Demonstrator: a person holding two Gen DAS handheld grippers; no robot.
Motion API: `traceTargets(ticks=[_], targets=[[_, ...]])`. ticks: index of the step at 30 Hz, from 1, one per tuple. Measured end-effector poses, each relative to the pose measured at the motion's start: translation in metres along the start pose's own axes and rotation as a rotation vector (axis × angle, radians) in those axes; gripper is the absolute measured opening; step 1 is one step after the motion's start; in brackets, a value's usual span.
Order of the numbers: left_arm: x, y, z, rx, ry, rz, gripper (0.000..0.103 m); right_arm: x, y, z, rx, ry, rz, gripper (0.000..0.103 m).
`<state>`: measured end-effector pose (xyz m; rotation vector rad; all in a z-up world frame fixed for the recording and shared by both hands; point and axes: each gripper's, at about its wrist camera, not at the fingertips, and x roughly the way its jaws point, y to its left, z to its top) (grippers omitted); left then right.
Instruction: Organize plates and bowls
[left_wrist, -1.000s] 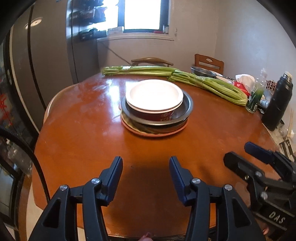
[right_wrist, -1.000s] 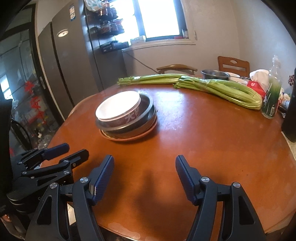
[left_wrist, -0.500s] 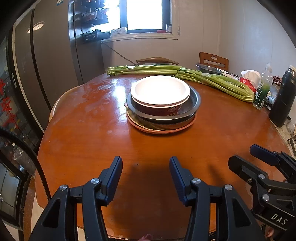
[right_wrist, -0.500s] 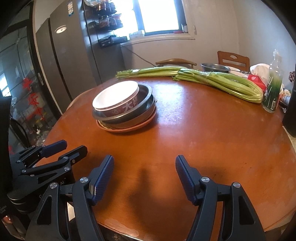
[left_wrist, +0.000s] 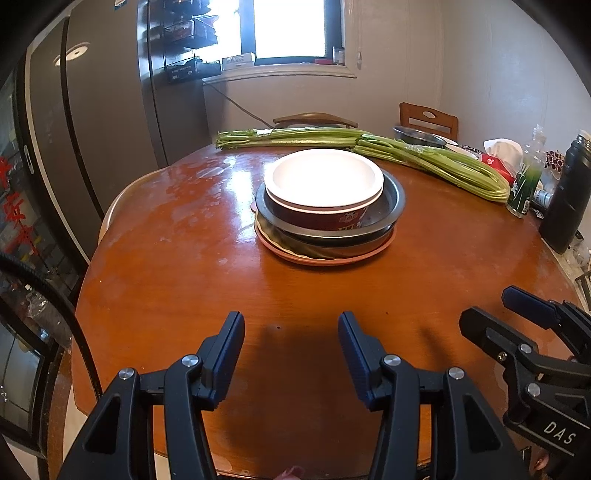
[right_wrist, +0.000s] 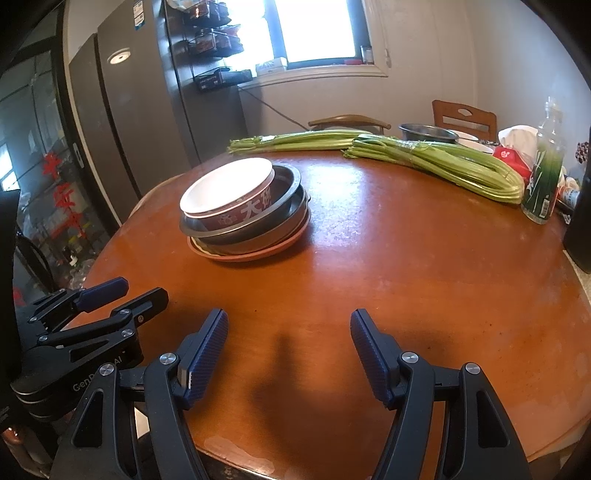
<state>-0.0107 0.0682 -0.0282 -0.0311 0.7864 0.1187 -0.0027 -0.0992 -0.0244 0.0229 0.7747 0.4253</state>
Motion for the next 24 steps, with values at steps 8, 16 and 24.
traceTargets(ticks=[8,16,24], targets=[[0.0013,-0.0004,-0.0005,0.007,0.001,-0.002,0.052,0.002,0.0015,0.0003,-0.009,0.012,0.0,0.071],[0.0014,-0.0008,-0.0007,0.012,0.004,0.001,0.052,0.0039,0.0013,0.0001,-0.01,0.017,0.0,0.071],[0.001,-0.0007,-0.0016,0.012,0.003,0.006,0.052,0.0034,0.0004,-0.0005,-0.011,0.018,-0.002,0.071]])
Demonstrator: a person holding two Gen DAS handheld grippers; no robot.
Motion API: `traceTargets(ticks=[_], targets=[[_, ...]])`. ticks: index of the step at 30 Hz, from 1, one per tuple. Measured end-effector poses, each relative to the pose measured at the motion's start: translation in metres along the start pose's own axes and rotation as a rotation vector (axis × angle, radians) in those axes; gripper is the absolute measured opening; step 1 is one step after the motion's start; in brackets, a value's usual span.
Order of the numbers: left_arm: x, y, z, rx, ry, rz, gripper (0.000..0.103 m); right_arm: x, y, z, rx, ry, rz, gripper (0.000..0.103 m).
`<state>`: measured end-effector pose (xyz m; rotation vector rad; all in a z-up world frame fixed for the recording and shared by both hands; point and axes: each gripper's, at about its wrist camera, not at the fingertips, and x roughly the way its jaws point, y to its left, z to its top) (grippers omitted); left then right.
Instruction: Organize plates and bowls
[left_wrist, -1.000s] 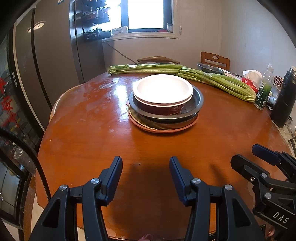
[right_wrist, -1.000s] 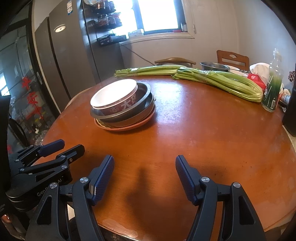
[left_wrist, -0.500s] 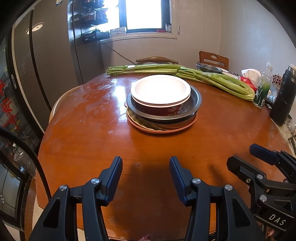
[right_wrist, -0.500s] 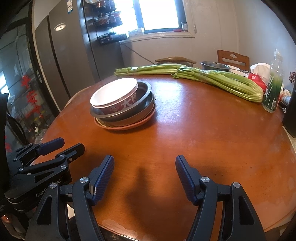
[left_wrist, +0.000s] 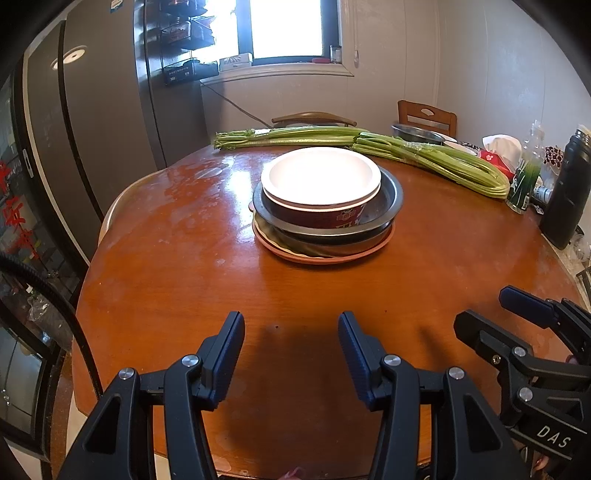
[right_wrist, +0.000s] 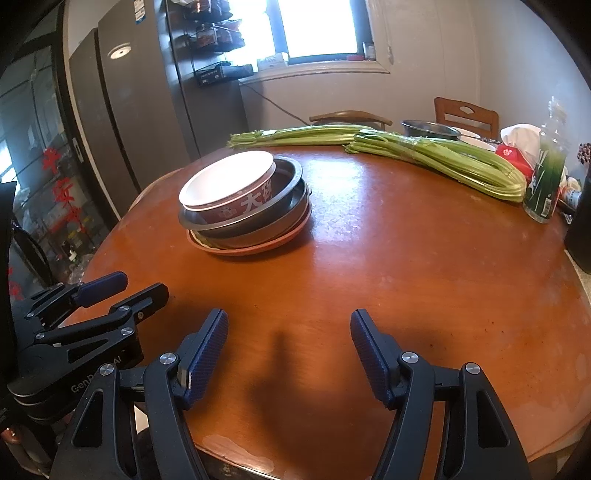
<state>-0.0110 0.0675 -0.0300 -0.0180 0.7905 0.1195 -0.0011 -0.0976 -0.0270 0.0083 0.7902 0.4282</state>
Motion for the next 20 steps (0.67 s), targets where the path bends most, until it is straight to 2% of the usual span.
traceTargets(ticks=[16,20], targets=[[0.012,0.0,0.003,-0.006,0.021,0.009,0.052,0.01,-0.01,-0.001,0.001,0.031,-0.012,0.071],[0.022,0.015,0.015,-0.026,0.035,0.005,0.052,0.01,-0.027,0.01,0.013,0.043,-0.028,0.073]])
